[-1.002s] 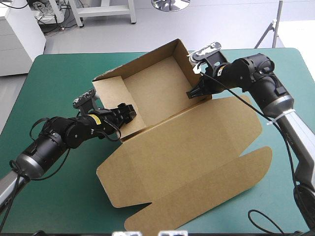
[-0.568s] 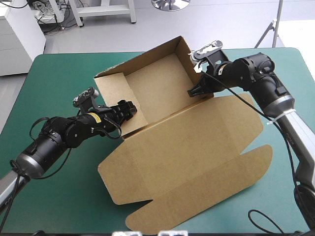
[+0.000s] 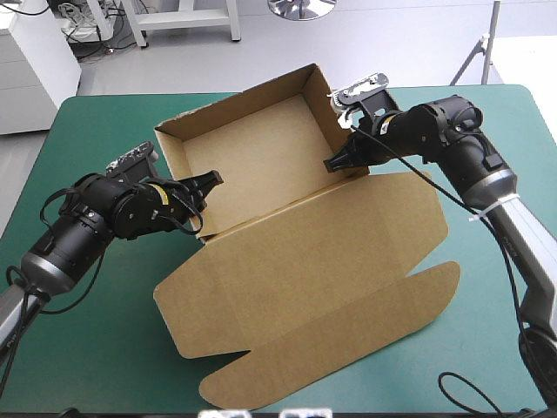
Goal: Fold the box
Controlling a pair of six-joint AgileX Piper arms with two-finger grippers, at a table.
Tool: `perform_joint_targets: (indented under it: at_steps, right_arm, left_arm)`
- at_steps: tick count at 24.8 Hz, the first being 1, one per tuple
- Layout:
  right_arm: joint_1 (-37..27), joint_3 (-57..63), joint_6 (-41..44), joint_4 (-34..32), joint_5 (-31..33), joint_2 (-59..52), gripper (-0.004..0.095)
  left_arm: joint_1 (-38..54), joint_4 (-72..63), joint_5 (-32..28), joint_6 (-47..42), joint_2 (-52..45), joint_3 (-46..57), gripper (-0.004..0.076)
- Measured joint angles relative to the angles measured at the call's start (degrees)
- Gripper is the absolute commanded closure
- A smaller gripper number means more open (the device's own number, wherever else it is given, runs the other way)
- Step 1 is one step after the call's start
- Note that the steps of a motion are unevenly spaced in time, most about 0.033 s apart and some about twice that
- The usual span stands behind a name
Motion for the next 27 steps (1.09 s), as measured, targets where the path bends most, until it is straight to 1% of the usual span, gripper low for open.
perform_joint_targets:
  at_steps: [11,13,15,19,27]
  right_arm:
    - [0.0,0.0,0.4,-0.3,0.6,0.0,0.092]
    - [0.0,0.0,0.4,-0.3,0.6,0.0,0.0919]
    - [0.0,0.0,0.4,-0.3,0.6,0.0,0.0919]
    - [0.0,0.0,0.5,-0.3,0.8,0.0,0.0919]
    - [0.2,0.0,1.1,1.2,1.1,0.1,0.0919]
  left_arm:
    - [0.0,0.1,-0.3,-0.5,0.4,-0.1,0.0666]
    - [0.0,0.1,-0.5,-0.5,0.4,-0.1,0.0688]
    - [0.0,0.1,-0.6,-0.5,0.4,-0.1,0.0736]
    - [0.0,0.6,-0.5,-0.5,0.4,-0.1,0.0734]
    - [-0.4,6.1,3.4,-1.4,0.4,-0.3,0.0734]
